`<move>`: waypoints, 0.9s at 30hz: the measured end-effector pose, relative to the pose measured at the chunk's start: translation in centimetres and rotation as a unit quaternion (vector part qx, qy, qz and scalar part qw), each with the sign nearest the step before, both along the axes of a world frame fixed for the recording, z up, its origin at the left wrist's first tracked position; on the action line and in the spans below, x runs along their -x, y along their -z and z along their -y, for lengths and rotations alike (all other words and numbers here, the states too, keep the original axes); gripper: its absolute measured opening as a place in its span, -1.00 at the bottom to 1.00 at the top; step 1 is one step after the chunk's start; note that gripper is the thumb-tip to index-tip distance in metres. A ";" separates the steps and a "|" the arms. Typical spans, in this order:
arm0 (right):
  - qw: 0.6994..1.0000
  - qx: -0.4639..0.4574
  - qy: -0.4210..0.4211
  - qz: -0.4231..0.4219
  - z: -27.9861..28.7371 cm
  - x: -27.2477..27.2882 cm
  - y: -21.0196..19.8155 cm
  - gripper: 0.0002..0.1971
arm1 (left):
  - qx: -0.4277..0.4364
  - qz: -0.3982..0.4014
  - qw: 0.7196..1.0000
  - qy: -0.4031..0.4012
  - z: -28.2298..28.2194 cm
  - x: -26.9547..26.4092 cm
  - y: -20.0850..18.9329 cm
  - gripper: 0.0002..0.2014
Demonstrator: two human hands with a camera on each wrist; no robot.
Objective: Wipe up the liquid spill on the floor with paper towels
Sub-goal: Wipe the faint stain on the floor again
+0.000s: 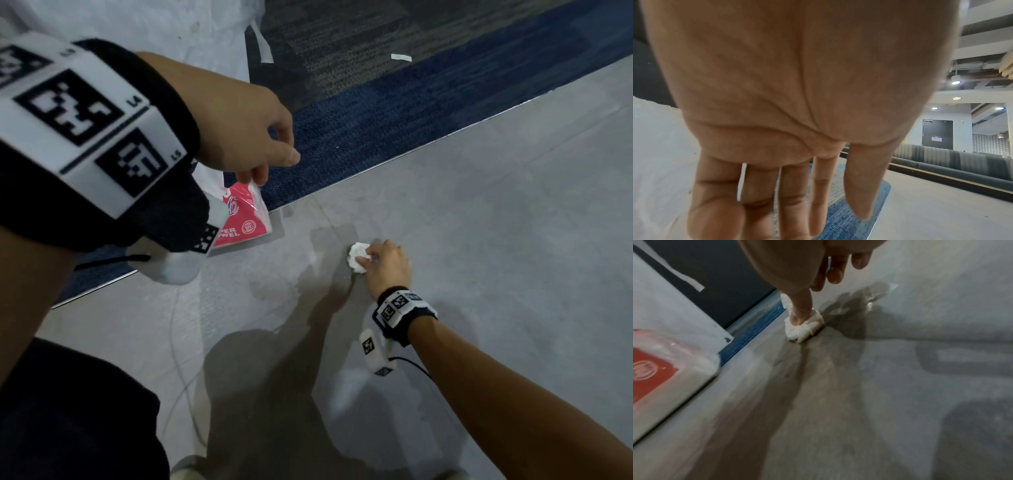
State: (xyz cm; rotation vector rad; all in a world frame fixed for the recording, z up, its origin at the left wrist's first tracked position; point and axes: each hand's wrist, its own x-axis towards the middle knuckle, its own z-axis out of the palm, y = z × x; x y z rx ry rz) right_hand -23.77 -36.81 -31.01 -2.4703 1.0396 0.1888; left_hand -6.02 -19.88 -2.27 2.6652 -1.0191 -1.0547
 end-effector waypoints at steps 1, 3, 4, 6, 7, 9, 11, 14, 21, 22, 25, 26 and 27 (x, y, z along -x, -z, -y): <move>1.000 0.003 -0.015 0.000 -0.8 -0.2 -0.1 -0.78 | 0.002 0.001 1.000 0.002 0.1 0.0 0.0 -0.72; 0.998 0.018 -0.062 -0.004 -2.2 -0.2 -0.4 -0.83 | 0.001 -0.003 1.000 0.004 0.4 0.2 0.1 -0.72; 0.995 0.024 -0.097 0.001 -2.7 0.0 -0.5 -0.86 | 0.000 -0.006 1.000 0.005 0.6 0.3 0.1 -0.72; 0.983 0.042 -0.178 0.018 -3.4 0.8 -0.8 -0.86 | 0.000 -0.009 1.000 0.004 0.8 0.3 0.2 -0.72; 0.975 0.055 -0.214 0.022 -3.4 1.1 -0.9 -0.87 | 0.002 -0.010 1.000 0.003 0.8 0.3 0.2 -0.72; 0.963 0.078 -0.257 0.022 -2.7 1.5 -1.2 -0.90 | 0.008 -0.012 1.000 0.000 0.8 0.3 0.1 -0.72; 0.968 0.083 -0.236 0.014 -1.3 1.6 -1.4 -0.92 | 0.009 -0.013 1.000 -0.001 0.8 0.2 0.0 -0.71; 0.993 0.050 -0.092 0.057 1.8 1.4 -1.7 -0.86 | 0.010 -0.018 1.000 -0.004 0.6 0.2 0.0 -0.71; 0.999 0.027 0.043 -0.006 4.3 3.6 -0.5 -0.75 | 0.010 -0.010 1.000 0.002 0.4 0.0 0.2 -0.72; 0.998 0.019 0.060 -0.001 3.9 3.8 -0.2 -0.76 | 0.010 -0.010 1.000 0.001 0.3 0.0 0.3 -0.72; 0.998 0.001 0.066 0.009 2.3 3.6 0.2 -0.76 | 0.016 -0.012 1.000 -0.004 0.3 0.0 0.4 -0.71; 0.998 -0.003 0.055 0.011 1.7 3.3 0.3 -0.77 | 0.015 -0.012 1.000 -0.004 0.4 0.0 0.3 -0.71; 0.999 -0.008 0.044 0.013 1.0 3.1 0.4 -0.77 | 0.014 -0.012 1.000 -0.005 0.4 0.0 0.3 -0.71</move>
